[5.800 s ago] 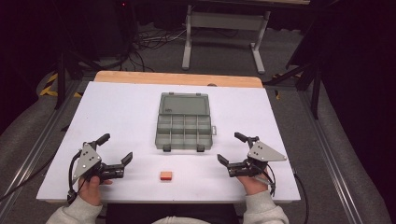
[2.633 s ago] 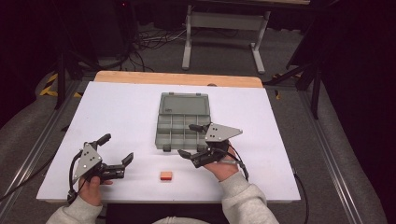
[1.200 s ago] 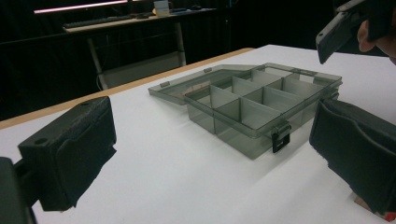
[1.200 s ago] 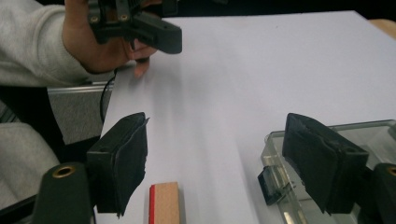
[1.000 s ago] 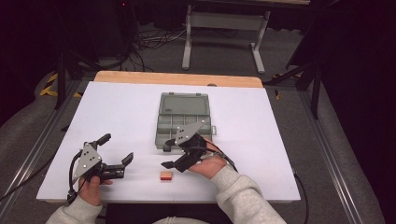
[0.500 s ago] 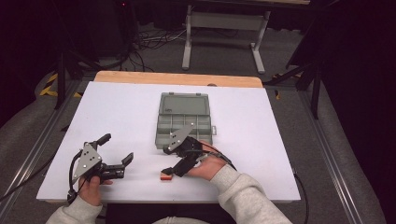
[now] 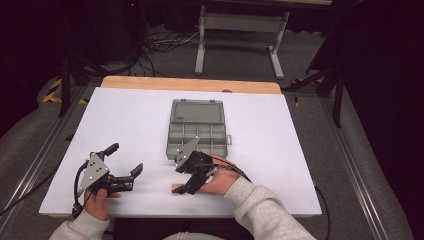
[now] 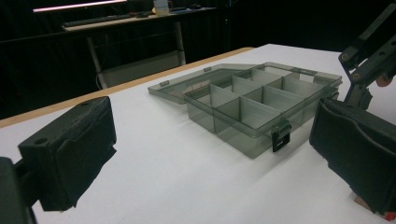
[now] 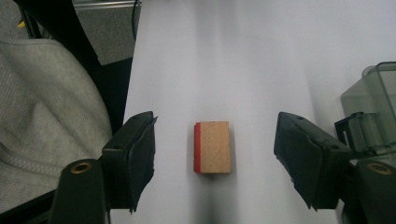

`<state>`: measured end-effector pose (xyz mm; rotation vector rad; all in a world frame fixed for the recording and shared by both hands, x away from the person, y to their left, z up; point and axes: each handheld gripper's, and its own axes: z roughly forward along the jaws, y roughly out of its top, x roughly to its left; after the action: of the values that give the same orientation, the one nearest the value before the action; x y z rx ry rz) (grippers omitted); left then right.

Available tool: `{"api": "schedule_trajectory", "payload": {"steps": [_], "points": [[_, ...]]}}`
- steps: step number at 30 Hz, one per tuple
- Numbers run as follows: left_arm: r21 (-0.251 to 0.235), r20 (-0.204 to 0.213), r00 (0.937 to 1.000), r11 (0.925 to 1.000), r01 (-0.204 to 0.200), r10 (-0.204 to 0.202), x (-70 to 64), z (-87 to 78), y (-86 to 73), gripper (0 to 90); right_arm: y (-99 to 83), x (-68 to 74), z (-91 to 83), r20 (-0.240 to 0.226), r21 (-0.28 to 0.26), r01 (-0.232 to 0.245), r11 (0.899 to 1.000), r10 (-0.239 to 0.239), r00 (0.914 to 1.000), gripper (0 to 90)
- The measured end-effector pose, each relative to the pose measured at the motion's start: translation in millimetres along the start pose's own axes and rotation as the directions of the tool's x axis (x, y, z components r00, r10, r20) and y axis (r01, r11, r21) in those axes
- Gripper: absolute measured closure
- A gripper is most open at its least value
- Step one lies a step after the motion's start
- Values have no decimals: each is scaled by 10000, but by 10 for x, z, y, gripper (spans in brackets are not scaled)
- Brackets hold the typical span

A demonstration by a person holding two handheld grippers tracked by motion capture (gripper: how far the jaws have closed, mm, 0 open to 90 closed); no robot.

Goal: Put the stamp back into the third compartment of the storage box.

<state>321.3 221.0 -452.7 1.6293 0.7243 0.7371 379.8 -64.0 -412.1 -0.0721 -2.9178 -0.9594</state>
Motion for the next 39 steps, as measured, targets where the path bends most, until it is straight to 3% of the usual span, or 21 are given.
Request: {"api": "schedule_trajectory", "payload": {"steps": [14,28,39], "points": [[19,33,10000,10000,3,-3,1,3,-1,14,-7,-7,141,-274,881,63,9961,-39,9996,315],[79,35,10000,10000,-6,5,-1,5,-2,14,-6,-4,257,-80,1456,-125,9893,138,9999,336],[88,51,10000,10000,-18,18,-2,6,-2,14,7,7,320,24,1781,19,9840,-24,10000,430]]}}
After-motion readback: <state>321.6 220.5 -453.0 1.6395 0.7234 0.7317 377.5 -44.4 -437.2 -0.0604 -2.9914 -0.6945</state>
